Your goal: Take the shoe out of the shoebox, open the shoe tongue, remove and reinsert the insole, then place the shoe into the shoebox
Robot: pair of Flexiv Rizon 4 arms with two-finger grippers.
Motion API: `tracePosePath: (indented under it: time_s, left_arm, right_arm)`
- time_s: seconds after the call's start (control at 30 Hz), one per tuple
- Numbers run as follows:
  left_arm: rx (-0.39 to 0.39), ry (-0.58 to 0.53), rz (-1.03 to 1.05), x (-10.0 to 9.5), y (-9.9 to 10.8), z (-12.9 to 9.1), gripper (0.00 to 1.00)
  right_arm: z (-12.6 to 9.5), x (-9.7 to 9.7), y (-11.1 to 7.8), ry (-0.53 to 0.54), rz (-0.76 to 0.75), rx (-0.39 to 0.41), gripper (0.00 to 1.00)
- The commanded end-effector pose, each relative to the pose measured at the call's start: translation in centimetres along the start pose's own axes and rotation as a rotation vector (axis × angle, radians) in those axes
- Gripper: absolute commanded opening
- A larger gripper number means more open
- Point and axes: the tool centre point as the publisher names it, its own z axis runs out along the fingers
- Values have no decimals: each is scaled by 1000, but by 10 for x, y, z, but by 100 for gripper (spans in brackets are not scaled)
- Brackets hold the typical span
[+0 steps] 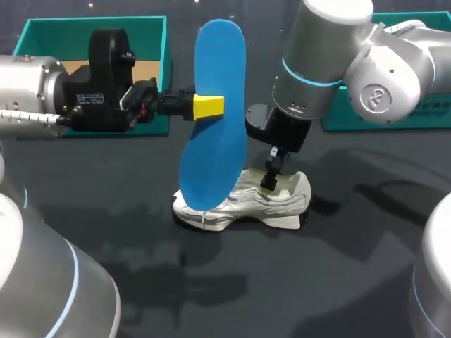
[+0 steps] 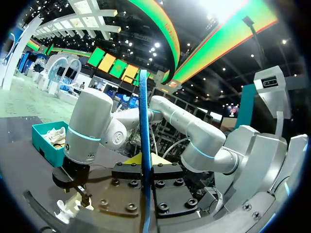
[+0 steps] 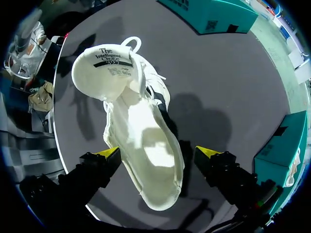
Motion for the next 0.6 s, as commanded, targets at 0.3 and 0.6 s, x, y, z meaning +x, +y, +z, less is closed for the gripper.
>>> tracePosePath:
  time_s: [0.3,0.6]
  left_arm:
    - [1,0,0,1,1,0,0]
    - [1,0,0,1,1,0,0]
  right_arm:
    - [10,-8,22,13,10,91,100]
    - [33,-13,22,46,13,97,100]
